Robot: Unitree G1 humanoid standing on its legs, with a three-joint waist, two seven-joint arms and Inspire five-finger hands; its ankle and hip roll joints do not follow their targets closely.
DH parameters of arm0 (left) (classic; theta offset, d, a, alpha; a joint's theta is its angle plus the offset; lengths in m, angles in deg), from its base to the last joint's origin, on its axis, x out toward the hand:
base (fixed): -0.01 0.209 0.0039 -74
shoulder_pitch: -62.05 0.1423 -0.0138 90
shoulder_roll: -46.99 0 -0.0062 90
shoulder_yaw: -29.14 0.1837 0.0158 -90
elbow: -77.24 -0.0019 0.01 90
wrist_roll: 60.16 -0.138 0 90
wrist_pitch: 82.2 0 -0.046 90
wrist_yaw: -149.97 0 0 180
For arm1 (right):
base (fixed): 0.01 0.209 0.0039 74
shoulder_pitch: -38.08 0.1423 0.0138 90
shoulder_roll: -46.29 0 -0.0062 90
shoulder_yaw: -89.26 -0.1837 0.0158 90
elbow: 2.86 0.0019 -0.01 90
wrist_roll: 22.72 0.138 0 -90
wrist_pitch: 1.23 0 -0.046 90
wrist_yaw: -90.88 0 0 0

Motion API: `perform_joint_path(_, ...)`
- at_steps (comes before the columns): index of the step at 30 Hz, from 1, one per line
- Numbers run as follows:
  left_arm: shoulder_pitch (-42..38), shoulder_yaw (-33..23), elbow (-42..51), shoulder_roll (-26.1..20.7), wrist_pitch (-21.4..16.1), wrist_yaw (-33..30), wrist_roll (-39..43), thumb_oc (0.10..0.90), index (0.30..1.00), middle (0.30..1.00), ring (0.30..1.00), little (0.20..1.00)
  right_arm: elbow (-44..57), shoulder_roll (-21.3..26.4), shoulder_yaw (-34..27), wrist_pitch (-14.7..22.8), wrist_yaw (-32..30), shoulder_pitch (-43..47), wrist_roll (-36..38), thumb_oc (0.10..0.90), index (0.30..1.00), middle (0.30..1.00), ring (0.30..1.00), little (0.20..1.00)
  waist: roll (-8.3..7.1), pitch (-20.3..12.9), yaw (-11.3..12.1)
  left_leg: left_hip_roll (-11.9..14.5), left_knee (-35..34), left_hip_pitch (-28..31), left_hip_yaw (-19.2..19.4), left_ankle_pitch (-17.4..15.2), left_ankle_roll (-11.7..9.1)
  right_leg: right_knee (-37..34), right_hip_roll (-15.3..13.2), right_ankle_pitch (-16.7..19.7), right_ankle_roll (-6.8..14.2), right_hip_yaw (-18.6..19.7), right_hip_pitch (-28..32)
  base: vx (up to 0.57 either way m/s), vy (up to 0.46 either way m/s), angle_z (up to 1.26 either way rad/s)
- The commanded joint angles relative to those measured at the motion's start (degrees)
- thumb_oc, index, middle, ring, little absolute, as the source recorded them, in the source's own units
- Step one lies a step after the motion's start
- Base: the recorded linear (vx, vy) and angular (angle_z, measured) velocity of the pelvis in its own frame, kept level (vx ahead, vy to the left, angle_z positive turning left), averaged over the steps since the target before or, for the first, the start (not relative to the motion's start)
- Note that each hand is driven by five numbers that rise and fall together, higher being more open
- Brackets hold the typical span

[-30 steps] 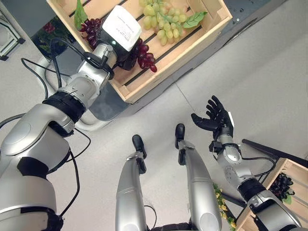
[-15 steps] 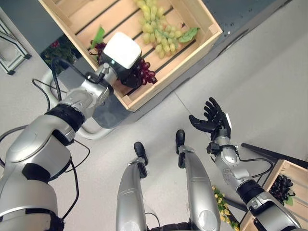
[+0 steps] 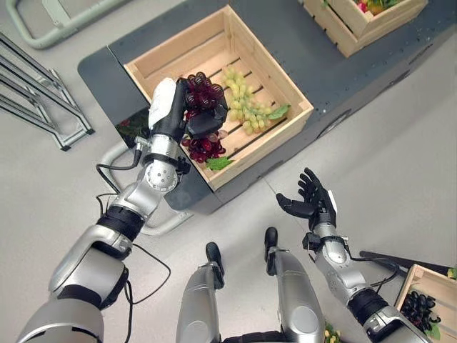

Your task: Pick up the fruits from the basket on one side to the basket on the other side

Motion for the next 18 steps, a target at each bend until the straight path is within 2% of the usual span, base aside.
perform_joint_path(1, -3.9, -6.1, 6.7, -0.6, -5.4, -1.3, 6.9, 0.4, 0.3, 0.3, 0.3, 0.3, 7.2, 0.6, -3.3, 4.0, -0.6, 1.1, -7.3, 0.8, 0.9, 0.9, 0.9, 0.9, 2.34, -5.5, 1.2, -2.0, -1.5, 5.3, 2.1, -4.4, 0.9, -2.0, -3.0, -3.8, 3.0, -0.7, 5.7, 0.06, 0.022, 0.01)
perform_joint_path(5, -0.3, -9.2, 8.9, 1.8, -5.6, 2.8, 17.9, 0.4, 0.3, 0.3, 0.3, 0.3, 8.3, 0.8, -2.6, 4.5, 2.2, 0.3, -7.7, 0.8, 0.9, 0.9, 0.9, 0.9, 3.06, -8.7, 1.2, -2.5, -6.0, 10.4, 1.6, -3.7, 0.7, -6.7, -3.0, -3.4, 3.2, -1.1, 11.4, 0.07, 0.007, 0.03)
perform_joint_path(7, 2.4, -11.2, 10.4, 4.8, -4.8, 7.1, 26.0, 0.4, 0.3, 0.3, 0.3, 0.3, 9.2, 0.6, -2.3, 4.2, 5.2, 0.3, -7.1, 0.8, 0.9, 0.9, 0.9, 0.9, 3.58, -11.5, 1.3, -2.6, -9.6, 14.0, 1.4, -3.0, 0.2, -10.6, -2.5, -2.9, 3.2, -1.6, 15.8, 0.11, -0.021, 0.05)
perform_joint_path(9, 4.2, -11.8, 11.4, 7.3, -3.6, 10.0, 30.3, 0.4, 0.3, 0.3, 0.3, 0.3, 10.4, 0.1, -1.8, 3.4, 8.0, 0.7, -6.2, 0.8, 0.9, 0.9, 0.9, 0.9, 3.92, -13.6, 1.6, -2.7, -11.9, 16.2, 1.0, -2.4, -0.2, -12.9, -2.2, -2.4, 3.1, -1.9, 18.4, 0.11, -0.05, 0.02)
perform_joint_path(14, 6.6, -11.3, 12.9, 11.2, -1.9, 15.0, 34.3, 0.4, 0.3, 0.3, 0.3, 0.3, 12.6, 0.0, -0.7, 1.2, 13.0, 2.5, -4.1, 0.8, 0.9, 0.9, 0.9, 0.9, 4.28, -17.7, 2.5, -2.6, -15.8, 19.5, 0.1, -1.3, -0.8, -18.0, -1.7, -1.0, 3.1, -2.8, 22.9, 0.08, -0.074, 0.06)
perform_joint_path(18, 7.3, -9.8, 14.8, 12.4, 0.2, 20.8, 35.9, 0.4, 0.3, 0.3, 0.3, 0.3, 15.1, 0.6, -0.1, -2.9, 16.7, 4.2, -0.3, 0.8, 0.9, 0.9, 0.9, 0.9, 4.4, -20.4, 3.4, -2.5, -19.4, 21.7, -1.3, 0.0, -1.3, -21.8, -1.0, 0.3, 3.1, -3.6, 25.9, 0.04, -0.066, 0.11)
